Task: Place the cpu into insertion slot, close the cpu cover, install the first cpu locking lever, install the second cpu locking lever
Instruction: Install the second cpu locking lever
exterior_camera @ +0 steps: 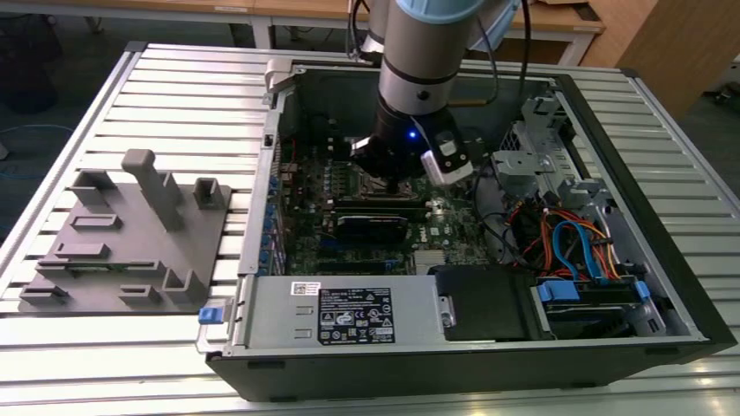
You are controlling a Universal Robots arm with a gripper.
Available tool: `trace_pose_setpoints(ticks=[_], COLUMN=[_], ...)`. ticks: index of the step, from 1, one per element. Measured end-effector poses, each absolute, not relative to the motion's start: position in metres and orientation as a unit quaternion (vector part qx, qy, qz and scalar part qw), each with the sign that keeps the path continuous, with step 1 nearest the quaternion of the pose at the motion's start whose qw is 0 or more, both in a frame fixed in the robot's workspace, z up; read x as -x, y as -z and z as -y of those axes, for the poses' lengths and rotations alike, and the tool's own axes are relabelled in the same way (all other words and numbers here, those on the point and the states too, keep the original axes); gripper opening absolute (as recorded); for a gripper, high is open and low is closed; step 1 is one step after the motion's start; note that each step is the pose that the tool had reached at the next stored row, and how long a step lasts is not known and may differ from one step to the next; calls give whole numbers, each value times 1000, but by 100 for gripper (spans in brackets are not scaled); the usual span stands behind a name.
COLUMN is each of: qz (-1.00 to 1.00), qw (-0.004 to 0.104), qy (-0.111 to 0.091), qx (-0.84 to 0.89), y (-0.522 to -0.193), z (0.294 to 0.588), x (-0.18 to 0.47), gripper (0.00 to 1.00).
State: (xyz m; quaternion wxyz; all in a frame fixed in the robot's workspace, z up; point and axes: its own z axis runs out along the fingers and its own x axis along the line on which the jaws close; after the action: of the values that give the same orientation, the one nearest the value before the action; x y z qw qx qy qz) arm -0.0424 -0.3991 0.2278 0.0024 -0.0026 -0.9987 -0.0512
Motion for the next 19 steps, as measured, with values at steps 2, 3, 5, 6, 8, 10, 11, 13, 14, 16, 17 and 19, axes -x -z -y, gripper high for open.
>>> trace_pose_setpoints(ticks=[2,3,5,6,8,10,11,13,14,16,17,19], qz=[999,999,999,998,998,998,998,997,997,997,997,997], qw=[2,3,3,3,3,3,3,3,3,3,3,3], qy=[52,53,54,56,60,67,69,73,74,76,78,80], qx=[3,3,3,3,2,2,2,2,3,3,3,3], y=[-228,-228,-227,-227,-227,-227,-227,-226,-226,-226,-225,-224], z=[399,399,400,400,403,405,406,409,410,413,413,414], x=[47,49,54,56,57,59,59,60,61,62,63,65], gripper=[10,10,10,10,10,10,10,10,10,10,10,10])
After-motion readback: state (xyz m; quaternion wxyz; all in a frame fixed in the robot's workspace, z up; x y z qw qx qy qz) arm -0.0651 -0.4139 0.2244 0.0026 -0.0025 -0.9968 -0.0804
